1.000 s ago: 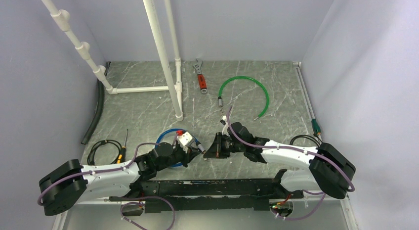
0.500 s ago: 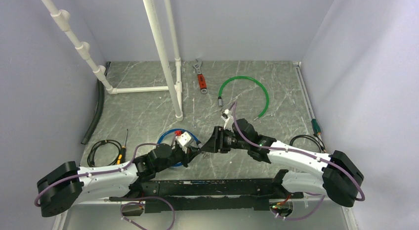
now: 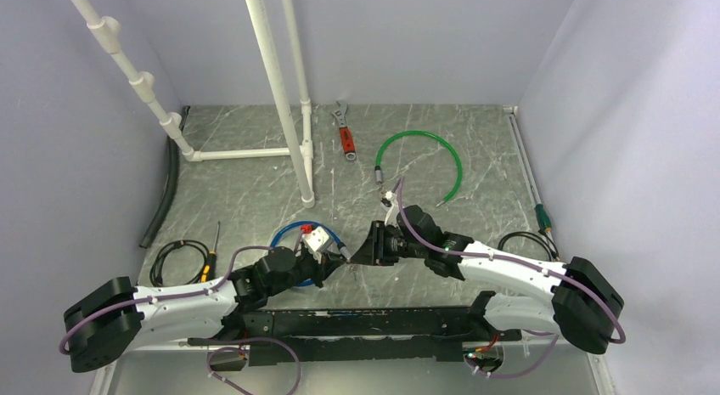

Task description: Unlock with the key

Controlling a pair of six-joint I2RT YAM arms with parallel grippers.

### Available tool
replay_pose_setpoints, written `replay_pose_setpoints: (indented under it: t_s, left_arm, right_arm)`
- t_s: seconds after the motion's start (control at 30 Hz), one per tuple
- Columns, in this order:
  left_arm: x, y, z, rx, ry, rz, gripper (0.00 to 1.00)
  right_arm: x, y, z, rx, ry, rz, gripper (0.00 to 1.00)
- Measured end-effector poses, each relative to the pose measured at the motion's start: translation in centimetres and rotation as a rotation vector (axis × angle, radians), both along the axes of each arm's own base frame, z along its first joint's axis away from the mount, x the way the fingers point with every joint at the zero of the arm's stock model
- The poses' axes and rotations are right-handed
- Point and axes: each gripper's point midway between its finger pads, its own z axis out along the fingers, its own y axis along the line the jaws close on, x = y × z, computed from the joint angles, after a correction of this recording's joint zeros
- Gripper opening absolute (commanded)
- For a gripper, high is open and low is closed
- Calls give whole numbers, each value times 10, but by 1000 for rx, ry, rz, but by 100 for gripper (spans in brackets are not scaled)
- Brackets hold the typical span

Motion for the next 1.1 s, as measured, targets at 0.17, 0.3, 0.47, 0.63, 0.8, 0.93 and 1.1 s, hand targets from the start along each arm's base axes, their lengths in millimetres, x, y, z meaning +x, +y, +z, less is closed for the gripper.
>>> replay_pose_setpoints:
  t_s: [0.17,0.3,0.47,0.63,0.8,0.93,1.1]
  left_arm:
    - [2,1,0,0,-2,10,0]
    - [2,2,-1,8,0,13,0]
    - [2,3,-2,12,0,20,0]
    - [2,3,-3,14,1,19,0]
    - [0,2,-6,22,9,6,0]
    - [-2,0,-7,20,15,-15,0]
    - [-5,-4,-8,12,27,-48,0]
  right_arm:
    - [-6,3,-12,-30,25,19,24]
    - [-8,3,-17,-42,39,22,16]
    - [-8,4,-16,-40,41,15,0]
    - [-7,4,-18,-45,50,2,0]
    - [-7,4,-22,-54,65,-4,0]
    - [-6,3,-22,-56,65,-14,0]
    - [-6,1,-21,-56,69,-30,0]
